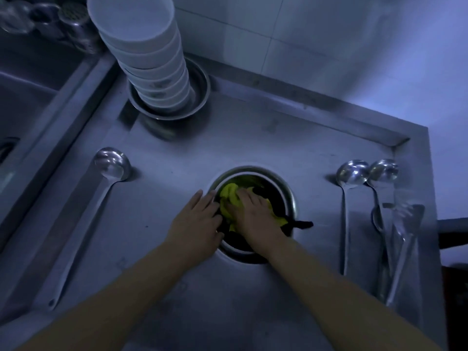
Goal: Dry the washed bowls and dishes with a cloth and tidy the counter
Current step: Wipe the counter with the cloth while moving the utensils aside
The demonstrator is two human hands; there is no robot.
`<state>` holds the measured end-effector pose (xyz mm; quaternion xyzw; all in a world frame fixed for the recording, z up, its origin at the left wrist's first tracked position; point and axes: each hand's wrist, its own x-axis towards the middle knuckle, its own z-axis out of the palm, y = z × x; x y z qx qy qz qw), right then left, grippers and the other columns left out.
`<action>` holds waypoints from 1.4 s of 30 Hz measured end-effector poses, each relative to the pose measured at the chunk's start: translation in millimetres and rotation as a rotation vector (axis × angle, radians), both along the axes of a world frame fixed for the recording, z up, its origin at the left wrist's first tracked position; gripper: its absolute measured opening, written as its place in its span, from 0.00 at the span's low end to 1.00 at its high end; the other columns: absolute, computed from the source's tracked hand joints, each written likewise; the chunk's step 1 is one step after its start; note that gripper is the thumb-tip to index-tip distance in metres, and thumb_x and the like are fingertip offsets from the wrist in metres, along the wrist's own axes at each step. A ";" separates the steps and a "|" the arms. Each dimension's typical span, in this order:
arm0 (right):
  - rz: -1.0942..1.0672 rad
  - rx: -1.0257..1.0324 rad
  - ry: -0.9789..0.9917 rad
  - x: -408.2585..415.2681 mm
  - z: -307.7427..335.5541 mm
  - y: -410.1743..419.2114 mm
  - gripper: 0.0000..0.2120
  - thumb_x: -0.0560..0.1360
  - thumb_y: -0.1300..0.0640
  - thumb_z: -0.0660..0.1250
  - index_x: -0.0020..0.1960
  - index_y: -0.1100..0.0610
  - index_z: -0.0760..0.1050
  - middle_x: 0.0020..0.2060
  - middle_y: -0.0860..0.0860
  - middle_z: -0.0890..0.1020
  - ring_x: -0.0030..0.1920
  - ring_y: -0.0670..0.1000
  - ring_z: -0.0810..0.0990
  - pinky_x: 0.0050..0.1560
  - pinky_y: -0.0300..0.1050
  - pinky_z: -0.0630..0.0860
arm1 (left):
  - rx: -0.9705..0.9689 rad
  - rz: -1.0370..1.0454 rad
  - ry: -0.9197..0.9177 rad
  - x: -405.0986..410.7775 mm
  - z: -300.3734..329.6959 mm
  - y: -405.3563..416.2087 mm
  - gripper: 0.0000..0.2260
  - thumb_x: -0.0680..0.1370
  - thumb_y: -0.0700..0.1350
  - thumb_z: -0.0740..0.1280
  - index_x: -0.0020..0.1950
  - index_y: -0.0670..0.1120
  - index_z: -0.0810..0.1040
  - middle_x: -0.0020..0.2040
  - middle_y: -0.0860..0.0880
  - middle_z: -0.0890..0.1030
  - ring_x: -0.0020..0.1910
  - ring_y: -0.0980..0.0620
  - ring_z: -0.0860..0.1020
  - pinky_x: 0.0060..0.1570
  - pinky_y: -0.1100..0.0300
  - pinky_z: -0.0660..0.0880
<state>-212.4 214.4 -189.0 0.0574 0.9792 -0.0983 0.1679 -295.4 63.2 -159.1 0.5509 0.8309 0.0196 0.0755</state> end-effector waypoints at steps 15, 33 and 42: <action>-0.038 0.212 -0.105 30.9 19.3 16.8 0.18 0.78 0.52 0.58 0.63 0.58 0.74 0.67 0.57 0.66 0.67 0.57 0.62 0.65 0.54 0.58 | 0.094 0.122 0.081 9.2 -11.7 8.5 0.18 0.58 0.51 0.70 0.43 0.43 0.83 0.48 0.45 0.83 0.60 0.43 0.77 0.62 0.34 0.67; 0.162 0.163 0.221 -2.7 6.4 15.6 0.14 0.74 0.52 0.64 0.59 0.50 0.80 0.60 0.52 0.79 0.56 0.55 0.78 0.53 0.48 0.71 | -0.151 0.043 -0.003 8.7 -0.9 5.4 0.13 0.69 0.49 0.71 0.48 0.44 0.82 0.61 0.42 0.78 0.69 0.41 0.68 0.68 0.46 0.64; 0.437 0.439 0.326 -8.0 20.6 63.2 0.10 0.70 0.54 0.70 0.50 0.52 0.83 0.58 0.45 0.81 0.57 0.51 0.80 0.51 0.44 0.76 | -0.042 0.058 0.071 17.4 0.8 6.9 0.08 0.63 0.47 0.75 0.39 0.45 0.84 0.48 0.44 0.84 0.56 0.43 0.80 0.57 0.43 0.74</action>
